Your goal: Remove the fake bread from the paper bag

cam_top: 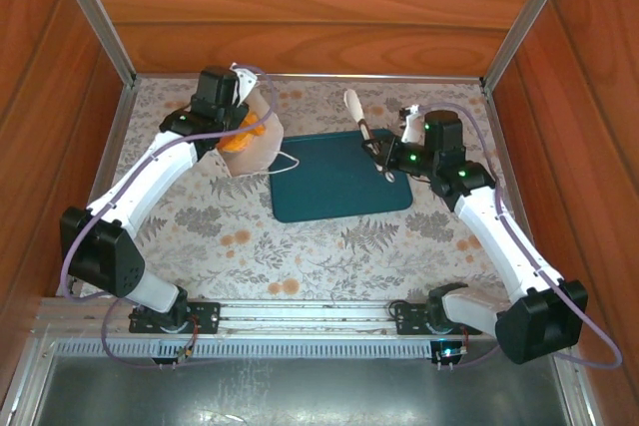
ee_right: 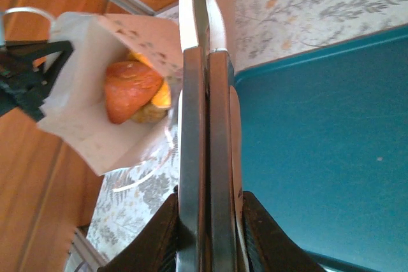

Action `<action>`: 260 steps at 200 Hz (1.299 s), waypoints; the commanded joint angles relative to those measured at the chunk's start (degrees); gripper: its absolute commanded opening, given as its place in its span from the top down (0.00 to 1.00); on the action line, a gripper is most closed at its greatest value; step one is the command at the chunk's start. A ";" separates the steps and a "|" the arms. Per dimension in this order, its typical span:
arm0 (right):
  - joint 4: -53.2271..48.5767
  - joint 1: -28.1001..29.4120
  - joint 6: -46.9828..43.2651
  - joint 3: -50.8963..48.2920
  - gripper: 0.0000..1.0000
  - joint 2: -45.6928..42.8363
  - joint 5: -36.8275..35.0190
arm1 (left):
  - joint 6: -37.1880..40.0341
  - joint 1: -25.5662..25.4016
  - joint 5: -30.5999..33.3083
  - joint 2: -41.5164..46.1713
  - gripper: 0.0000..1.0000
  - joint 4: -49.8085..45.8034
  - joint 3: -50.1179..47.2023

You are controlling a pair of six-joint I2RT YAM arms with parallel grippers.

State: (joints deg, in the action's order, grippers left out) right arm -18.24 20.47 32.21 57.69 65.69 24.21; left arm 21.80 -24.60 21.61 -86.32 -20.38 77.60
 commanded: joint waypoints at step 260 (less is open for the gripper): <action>-14.57 25.05 -14.42 21.72 0.60 22.24 -17.73 | -0.57 -4.25 1.83 5.64 1.00 14.21 -8.87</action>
State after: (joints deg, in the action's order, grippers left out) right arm -33.71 44.73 18.65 77.17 87.42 8.21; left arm 22.79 -28.51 24.03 -82.52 -9.08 68.49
